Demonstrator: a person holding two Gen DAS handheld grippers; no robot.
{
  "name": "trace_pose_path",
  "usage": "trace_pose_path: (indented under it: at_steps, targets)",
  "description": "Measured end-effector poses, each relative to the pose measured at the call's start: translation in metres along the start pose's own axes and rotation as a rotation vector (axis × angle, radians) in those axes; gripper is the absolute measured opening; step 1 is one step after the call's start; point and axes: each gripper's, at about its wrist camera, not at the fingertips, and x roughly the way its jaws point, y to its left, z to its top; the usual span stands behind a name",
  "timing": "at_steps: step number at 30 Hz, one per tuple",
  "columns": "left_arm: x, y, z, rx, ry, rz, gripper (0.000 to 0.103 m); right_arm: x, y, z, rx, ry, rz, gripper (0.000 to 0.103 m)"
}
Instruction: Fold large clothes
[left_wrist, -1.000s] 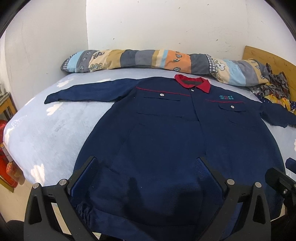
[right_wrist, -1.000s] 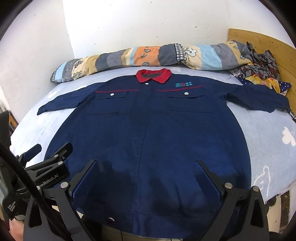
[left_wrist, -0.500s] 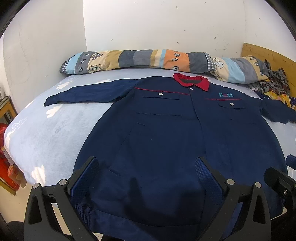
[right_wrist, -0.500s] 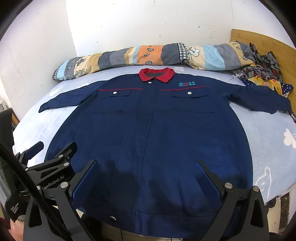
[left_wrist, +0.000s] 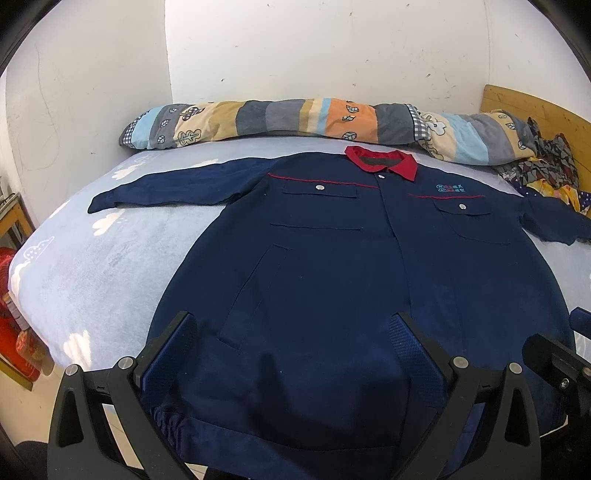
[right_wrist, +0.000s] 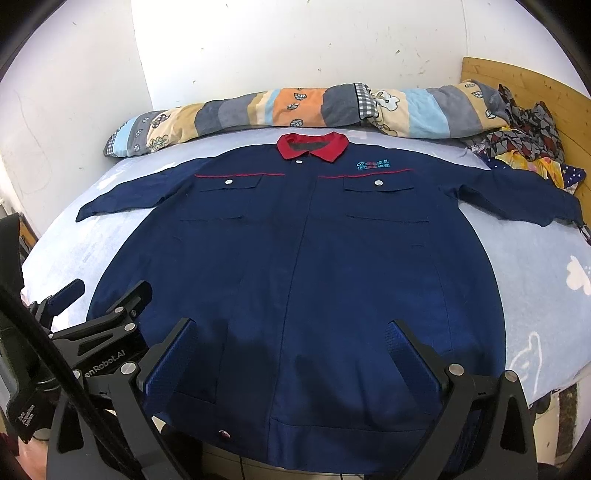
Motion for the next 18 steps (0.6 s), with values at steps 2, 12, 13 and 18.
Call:
trace_pose_path:
  at_steps: [2,12,13,18]
  targets:
    - [-0.0001,0.0,0.0,0.001,-0.001,0.001,0.103,0.0005,0.0,-0.0002,0.0,0.002,-0.003,0.103]
    - [-0.0002,-0.0023,0.0002,0.006,-0.006,0.001,0.103,0.0011,-0.0012,0.0002,-0.001,0.003,-0.001,0.103]
    - [-0.0014,-0.0025,-0.0005,0.008,-0.006,0.001,0.103,0.0012,-0.0016,-0.0001,-0.001,0.003,-0.001,0.103]
    - [-0.0017,-0.0039,-0.0008,0.007,-0.007,0.003,0.103,0.0017,-0.0011,0.0,0.0,0.006,-0.001,0.103]
